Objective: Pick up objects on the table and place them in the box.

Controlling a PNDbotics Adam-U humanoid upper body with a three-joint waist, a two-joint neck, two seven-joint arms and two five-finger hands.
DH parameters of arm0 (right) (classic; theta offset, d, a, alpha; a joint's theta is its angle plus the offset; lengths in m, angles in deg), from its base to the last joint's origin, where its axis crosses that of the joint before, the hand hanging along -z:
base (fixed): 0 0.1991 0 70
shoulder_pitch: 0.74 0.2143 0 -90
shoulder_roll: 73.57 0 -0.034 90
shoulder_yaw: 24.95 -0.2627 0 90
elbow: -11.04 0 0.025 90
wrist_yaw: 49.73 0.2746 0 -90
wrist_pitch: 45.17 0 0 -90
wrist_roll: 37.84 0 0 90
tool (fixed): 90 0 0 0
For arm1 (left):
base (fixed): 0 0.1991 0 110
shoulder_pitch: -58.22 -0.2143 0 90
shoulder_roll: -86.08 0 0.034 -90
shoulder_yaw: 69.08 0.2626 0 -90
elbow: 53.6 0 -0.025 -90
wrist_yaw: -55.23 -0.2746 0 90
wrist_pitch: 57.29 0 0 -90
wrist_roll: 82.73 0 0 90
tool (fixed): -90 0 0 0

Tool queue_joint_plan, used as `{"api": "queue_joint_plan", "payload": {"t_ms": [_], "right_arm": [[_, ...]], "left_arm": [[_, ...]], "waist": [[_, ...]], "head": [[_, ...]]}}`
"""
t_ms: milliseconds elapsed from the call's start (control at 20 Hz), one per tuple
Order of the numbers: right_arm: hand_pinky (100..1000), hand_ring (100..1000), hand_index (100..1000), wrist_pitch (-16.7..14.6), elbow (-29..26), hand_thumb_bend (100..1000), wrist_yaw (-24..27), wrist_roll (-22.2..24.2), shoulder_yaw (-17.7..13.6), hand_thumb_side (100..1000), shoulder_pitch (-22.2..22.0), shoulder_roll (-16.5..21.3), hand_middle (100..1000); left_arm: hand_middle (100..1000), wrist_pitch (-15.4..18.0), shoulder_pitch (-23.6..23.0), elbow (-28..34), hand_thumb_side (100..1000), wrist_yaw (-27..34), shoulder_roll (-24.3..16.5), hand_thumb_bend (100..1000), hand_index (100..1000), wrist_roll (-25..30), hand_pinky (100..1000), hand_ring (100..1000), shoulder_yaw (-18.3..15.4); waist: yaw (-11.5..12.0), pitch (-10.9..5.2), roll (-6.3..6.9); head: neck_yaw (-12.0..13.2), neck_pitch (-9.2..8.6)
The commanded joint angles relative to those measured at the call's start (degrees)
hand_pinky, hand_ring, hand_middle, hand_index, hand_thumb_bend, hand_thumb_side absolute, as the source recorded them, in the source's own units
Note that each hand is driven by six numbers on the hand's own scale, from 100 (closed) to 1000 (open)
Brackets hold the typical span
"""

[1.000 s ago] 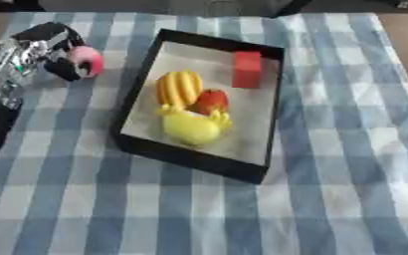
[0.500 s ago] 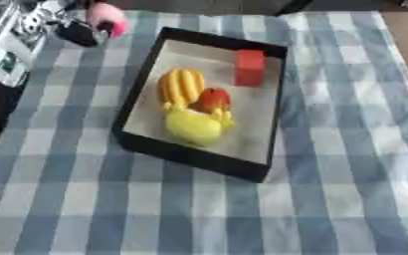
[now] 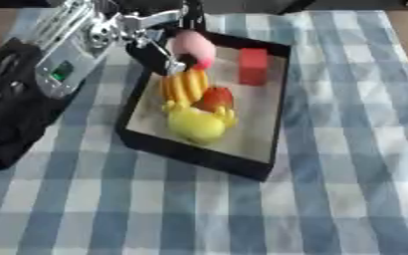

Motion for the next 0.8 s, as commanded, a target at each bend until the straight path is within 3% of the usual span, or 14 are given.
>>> {"api": "queue_joint_plan", "payload": {"t_ms": [50, 200, 250, 300, 350, 400, 500, 550, 650, 700, 750, 800], "right_arm": [[797, 827, 780, 0.27, -1.04, 100, 0.09, 0.24, -0.26, 629, 0.53, 1.71, 621], [797, 827, 779, 0.42, -1.04, 100, 0.06, 0.35, -0.13, 631, 0.47, 1.73, 620], [797, 827, 779, 0.46, -1.04, 100, 0.08, 0.39, -0.08, 631, 0.46, 1.75, 620], [797, 827, 779, 0.47, -1.04, 100, 0.10, 0.44, -0.04, 631, 0.45, 1.78, 620], [797, 827, 779, 0.46, -1.04, 100, 0.10, 0.48, -0.02, 630, 0.44, 1.83, 620], [797, 827, 779, 0.45, -1.04, 100, 0.07, 0.49, -0.05, 629, 0.40, 1.90, 620], [796, 826, 779, 0.35, -1.04, 100, 0.11, 0.42, -0.17, 628, 0.34, 2.02, 620], [796, 826, 778, 0.27, -1.04, 100, 0.16, 0.36, -0.26, 627, 0.35, 2.08, 620], [796, 826, 778, 0.02, -1.04, 100, 0.26, 0.24, -0.44, 625, 0.39, 2.19, 621], [796, 826, 778, -0.14, -1.04, 100, 0.30, 0.14, -0.57, 624, 0.40, 2.25, 621], [796, 826, 778, -0.31, -1.04, 100, 0.31, 0.03, -0.70, 623, 0.37, 2.33, 621], [794, 826, 778, -0.44, -1.04, 100, 0.31, -0.05, -0.79, 623, 0.32, 2.38, 621]], "left_arm": [[671, 1.20, 1.22, -0.48, 118, -0.37, -0.31, 229, 682, 1.43, 790, 711, 1.41], [703, 1.50, 1.12, -0.58, 112, 0.51, -0.31, 266, 724, 3.30, 816, 735, 2.32], [714, 1.51, 1.10, -0.56, 203, 0.96, -0.33, 282, 747, 4.25, 824, 743, 2.48], [754, 1.48, 1.08, -0.42, 341, 1.30, -0.43, 350, 826, 5.03, 847, 774, 2.54], [784, 1.47, 1.04, -0.11, 414, 1.41, -0.63, 406, 871, 5.60, 869, 799, 2.50], [808, 1.39, 0.96, 0.26, 565, 1.48, -0.84, 519, 908, 5.97, 885, 817, 2.28], [819, 1.03, 0.86, 1.19, 695, 1.41, -1.26, 681, 932, 6.15, 893, 826, 1.57], [818, 0.73, 0.74, 1.77, 716, 1.33, -1.54, 708, 935, 5.93, 892, 825, 1.06], [816, -0.42, 0.19, 3.30, 718, 1.38, -2.26, 614, 935, 4.94, 889, 818, -0.31], [813, -1.63, -0.45, 4.60, 669, 1.65, -2.85, 427, 928, 3.74, 888, 807, -1.50], [812, -3.51, -1.48, 6.46, 650, 2.47, -3.65, 334, 923, 1.98, 887, 800, -3.08], [813, -5.49, -2.50, 8.40, 654, 3.61, -4.41, 117, 914, 0.35, 885, 778, -4.35]], "waist": [[-0.08, -1.89, 0.02], [-0.04, -1.95, 0.11], [-0.02, -1.99, 0.14], [0.00, -2.04, 0.16], [0.02, -2.09, 0.18], [0.06, -2.16, 0.21], [0.14, -2.31, 0.25], [0.19, -2.38, 0.27], [0.32, -2.51, 0.30], [0.43, -2.56, 0.31], [0.54, -2.60, 0.33], [0.64, -2.61, 0.35]], "head": [[0.10, 0.35], [0.10, 0.47], [0.10, 0.49], [0.11, 0.50], [0.11, 0.51], [0.11, 0.55], [0.12, 0.66], [0.14, 0.71], [0.14, 0.77], [0.10, 0.81], [0.03, 0.81], [-0.03, 0.81]]}}
